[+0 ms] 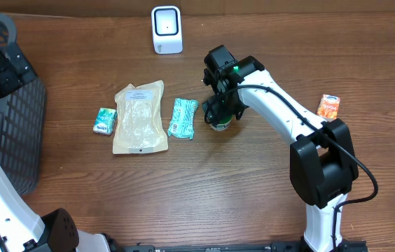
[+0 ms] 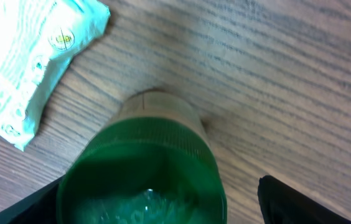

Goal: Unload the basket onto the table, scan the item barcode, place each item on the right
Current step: 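Grasp the green-lidded jar by its lid with the right gripper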

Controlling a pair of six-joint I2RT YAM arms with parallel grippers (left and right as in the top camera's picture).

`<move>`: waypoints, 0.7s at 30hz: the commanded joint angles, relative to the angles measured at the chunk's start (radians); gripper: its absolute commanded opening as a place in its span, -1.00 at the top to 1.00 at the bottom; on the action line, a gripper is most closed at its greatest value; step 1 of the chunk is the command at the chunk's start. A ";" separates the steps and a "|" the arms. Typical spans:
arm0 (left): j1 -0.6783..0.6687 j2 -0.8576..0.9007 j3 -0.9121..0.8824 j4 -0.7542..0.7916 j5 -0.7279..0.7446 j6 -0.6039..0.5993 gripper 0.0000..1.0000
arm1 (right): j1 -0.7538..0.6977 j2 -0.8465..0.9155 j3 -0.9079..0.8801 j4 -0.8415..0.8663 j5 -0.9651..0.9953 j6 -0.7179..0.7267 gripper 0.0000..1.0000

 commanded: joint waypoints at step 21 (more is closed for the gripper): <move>0.001 0.003 0.004 0.002 0.008 0.022 -0.99 | -0.004 0.008 -0.005 0.030 -0.008 -0.005 -0.68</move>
